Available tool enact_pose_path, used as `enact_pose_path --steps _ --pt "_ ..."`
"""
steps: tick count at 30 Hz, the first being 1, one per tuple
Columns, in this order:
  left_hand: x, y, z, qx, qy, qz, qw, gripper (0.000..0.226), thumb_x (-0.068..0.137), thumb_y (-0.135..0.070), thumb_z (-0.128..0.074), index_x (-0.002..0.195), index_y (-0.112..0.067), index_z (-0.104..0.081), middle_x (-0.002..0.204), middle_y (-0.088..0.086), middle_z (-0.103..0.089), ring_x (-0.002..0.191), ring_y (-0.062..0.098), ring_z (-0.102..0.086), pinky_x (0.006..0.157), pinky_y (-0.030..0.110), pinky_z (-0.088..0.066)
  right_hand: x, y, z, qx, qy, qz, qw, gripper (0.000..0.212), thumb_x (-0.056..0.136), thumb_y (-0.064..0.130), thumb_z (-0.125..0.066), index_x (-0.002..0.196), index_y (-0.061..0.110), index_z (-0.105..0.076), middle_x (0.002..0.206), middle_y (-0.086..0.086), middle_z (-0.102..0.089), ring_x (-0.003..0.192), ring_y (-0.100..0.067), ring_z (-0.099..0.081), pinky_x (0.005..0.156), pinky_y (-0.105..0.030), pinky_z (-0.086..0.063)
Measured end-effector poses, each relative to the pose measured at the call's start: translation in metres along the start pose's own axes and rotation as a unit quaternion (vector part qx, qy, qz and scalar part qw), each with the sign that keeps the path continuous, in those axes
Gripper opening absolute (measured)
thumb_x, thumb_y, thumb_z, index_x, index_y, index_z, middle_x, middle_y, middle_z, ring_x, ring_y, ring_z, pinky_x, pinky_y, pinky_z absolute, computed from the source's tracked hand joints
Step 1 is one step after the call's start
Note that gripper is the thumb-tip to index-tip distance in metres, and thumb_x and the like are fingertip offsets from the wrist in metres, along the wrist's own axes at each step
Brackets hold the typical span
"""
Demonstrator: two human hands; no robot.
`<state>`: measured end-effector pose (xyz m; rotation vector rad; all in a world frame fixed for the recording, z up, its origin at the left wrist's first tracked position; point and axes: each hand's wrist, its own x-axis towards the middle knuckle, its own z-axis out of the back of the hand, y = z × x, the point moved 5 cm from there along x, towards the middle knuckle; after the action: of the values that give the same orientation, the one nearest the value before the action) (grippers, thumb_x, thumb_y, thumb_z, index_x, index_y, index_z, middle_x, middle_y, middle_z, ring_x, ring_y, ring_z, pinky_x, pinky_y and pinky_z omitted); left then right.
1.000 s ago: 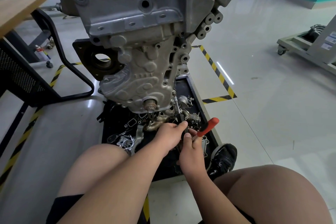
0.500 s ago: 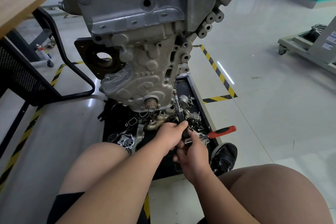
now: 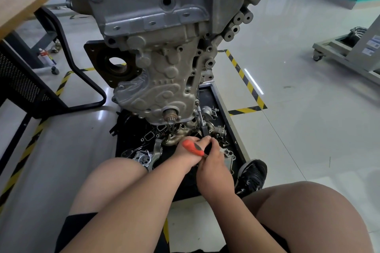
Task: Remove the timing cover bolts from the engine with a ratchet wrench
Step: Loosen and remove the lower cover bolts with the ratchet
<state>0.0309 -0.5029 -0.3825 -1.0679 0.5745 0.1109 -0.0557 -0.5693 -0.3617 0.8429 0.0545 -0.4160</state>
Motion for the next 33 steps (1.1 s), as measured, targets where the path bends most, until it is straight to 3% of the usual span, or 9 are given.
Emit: enact_pose_path --steps 2,5,10,12,14,16,19,28,33 --pt "0.000 0.000 0.001 0.004 -0.014 0.002 1.000 0.043 0.092 -0.046 -0.057 0.078 -0.007 -0.067 0.057 -0.003 -0.057 0.054 0.014 -0.053 0.050 0.022 -0.037 0.001 -0.001 -0.002 0.061 0.005 -0.011 0.998 0.054 0.102 0.031 -0.032 0.152 0.026 -0.012 0.138 -0.008 -0.049 0.103 -0.029 -0.062 0.074 -0.038 -0.047" --pt "-0.002 -0.003 0.003 -0.002 -0.027 0.010 1.000 0.040 0.093 -0.045 -0.054 0.071 -0.015 -0.068 0.051 -0.007 -0.061 0.056 0.013 -0.057 0.050 0.023 -0.036 0.001 -0.002 -0.003 0.162 -0.001 0.002 0.987 0.047 0.103 0.026 -0.034 0.148 0.025 -0.022 0.110 0.003 -0.063 0.091 -0.018 -0.063 0.079 -0.040 -0.052" --pt "-0.004 -0.003 0.005 -0.013 -0.022 0.023 0.999 0.046 0.091 -0.053 -0.049 0.078 -0.015 -0.071 0.047 -0.009 -0.061 0.053 0.011 -0.053 0.050 0.024 -0.036 0.004 -0.006 -0.008 0.250 -0.019 -0.013 0.968 0.031 0.104 0.029 -0.036 0.126 0.049 -0.026 0.091 0.028 -0.054 0.082 0.012 -0.058 0.063 -0.012 -0.036" --pt "-0.004 -0.002 0.005 -0.012 -0.021 0.021 1.000 0.046 0.091 -0.053 -0.049 0.084 -0.013 -0.071 0.055 -0.008 -0.061 0.057 0.012 -0.054 0.051 0.024 -0.038 0.004 -0.006 -0.008 0.296 -0.025 -0.023 0.955 0.027 0.104 0.029 -0.036 0.117 0.052 -0.032 0.091 0.024 -0.057 0.082 0.012 -0.059 0.064 -0.011 -0.039" --pt "-0.004 -0.002 0.005 -0.015 -0.020 0.022 0.999 0.043 0.091 -0.052 -0.050 0.077 -0.015 -0.066 0.052 -0.007 -0.053 0.052 0.013 -0.050 0.047 0.021 -0.036 0.005 -0.008 -0.010 0.363 -0.020 -0.048 0.930 0.024 0.105 0.030 -0.034 0.123 0.046 -0.038 0.087 0.013 -0.060 0.068 0.004 -0.059 0.063 -0.023 -0.051" --pt "-0.004 -0.002 0.005 -0.017 -0.016 0.024 0.999 0.043 0.091 -0.053 -0.051 0.074 -0.016 -0.063 0.045 -0.008 -0.047 0.044 0.013 -0.045 0.040 0.016 -0.032 0.006 -0.009 -0.010 0.429 -0.006 -0.075 0.900 0.020 0.105 0.032 -0.033 0.121 0.037 -0.042 0.067 0.007 -0.057 0.049 -0.003 -0.053 0.044 -0.029 -0.048" --pt "-0.004 -0.002 0.004 -0.017 -0.009 0.026 0.999 0.044 0.091 -0.054 -0.050 0.081 -0.014 -0.066 0.051 -0.005 -0.049 0.044 0.013 -0.046 0.036 0.014 -0.031 0.006 -0.006 -0.007 0.473 0.009 -0.084 0.877 0.018 0.106 0.030 -0.032 0.111 0.037 -0.047 0.048 0.011 -0.052 0.039 -0.006 -0.047 0.038 -0.026 -0.043" --pt "-0.011 -0.005 0.001 -0.012 0.011 0.034 0.999 0.042 0.093 -0.055 -0.045 0.082 -0.021 -0.067 0.037 -0.007 -0.051 0.027 0.006 -0.044 0.034 0.013 -0.030 0.006 -0.007 -0.007 0.588 0.035 -0.147 0.794 0.031 0.106 0.031 -0.032 0.123 0.018 -0.055 0.055 -0.003 -0.043 0.032 -0.010 -0.037 0.039 -0.028 -0.040" --pt "-0.014 -0.006 0.000 -0.047 0.006 0.043 0.998 0.038 0.096 -0.043 -0.043 0.075 -0.018 -0.062 0.036 -0.005 -0.049 0.027 0.009 -0.044 0.035 0.011 -0.027 0.003 -0.004 -0.007 0.622 0.048 -0.160 0.765 0.033 0.106 0.032 -0.032 0.116 0.015 -0.058 0.052 -0.003 -0.043 0.031 -0.009 -0.037 0.037 -0.026 -0.039"
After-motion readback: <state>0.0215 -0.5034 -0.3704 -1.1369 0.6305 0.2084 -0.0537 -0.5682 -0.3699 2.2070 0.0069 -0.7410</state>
